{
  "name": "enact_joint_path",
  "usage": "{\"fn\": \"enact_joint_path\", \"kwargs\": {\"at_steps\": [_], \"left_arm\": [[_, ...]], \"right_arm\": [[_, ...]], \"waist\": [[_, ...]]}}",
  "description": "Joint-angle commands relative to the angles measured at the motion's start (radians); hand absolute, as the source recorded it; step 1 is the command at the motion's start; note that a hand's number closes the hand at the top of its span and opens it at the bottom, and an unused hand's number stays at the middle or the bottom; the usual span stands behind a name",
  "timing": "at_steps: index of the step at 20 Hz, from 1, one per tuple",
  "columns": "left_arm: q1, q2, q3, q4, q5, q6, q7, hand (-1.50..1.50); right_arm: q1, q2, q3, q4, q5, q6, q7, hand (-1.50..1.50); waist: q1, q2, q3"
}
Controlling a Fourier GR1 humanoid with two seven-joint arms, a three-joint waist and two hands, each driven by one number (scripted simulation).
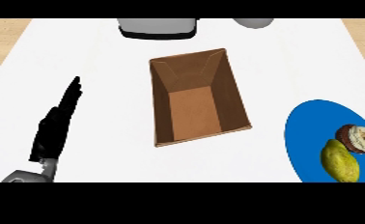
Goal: Pick the cupcake from the plate and place it in the cardboard box
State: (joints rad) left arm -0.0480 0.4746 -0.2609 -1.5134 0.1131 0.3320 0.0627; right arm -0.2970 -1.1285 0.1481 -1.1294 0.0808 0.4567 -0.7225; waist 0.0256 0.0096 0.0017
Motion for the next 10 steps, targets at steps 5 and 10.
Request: {"fn": "enact_joint_path", "kwargs": {"at_steps": [5,10], "left_arm": [[-0.016,-0.025,0.018,0.039,-0.014,-0.01,-0.014,0.0],[0.043,-0.025,0.034,-0.035,-0.04,-0.016,0.024,0.0]], "right_arm": [[0.003,-0.078,0.158,-0.008,0.24,0.041,-0.137,-1.5],[0.001,-0.038,0.151,-0.022,0.292,0.035,-0.066,-1.5]], "waist": [[-0.012,-0.005,-0.001],[-0.016,-0.009,-0.002]]}}
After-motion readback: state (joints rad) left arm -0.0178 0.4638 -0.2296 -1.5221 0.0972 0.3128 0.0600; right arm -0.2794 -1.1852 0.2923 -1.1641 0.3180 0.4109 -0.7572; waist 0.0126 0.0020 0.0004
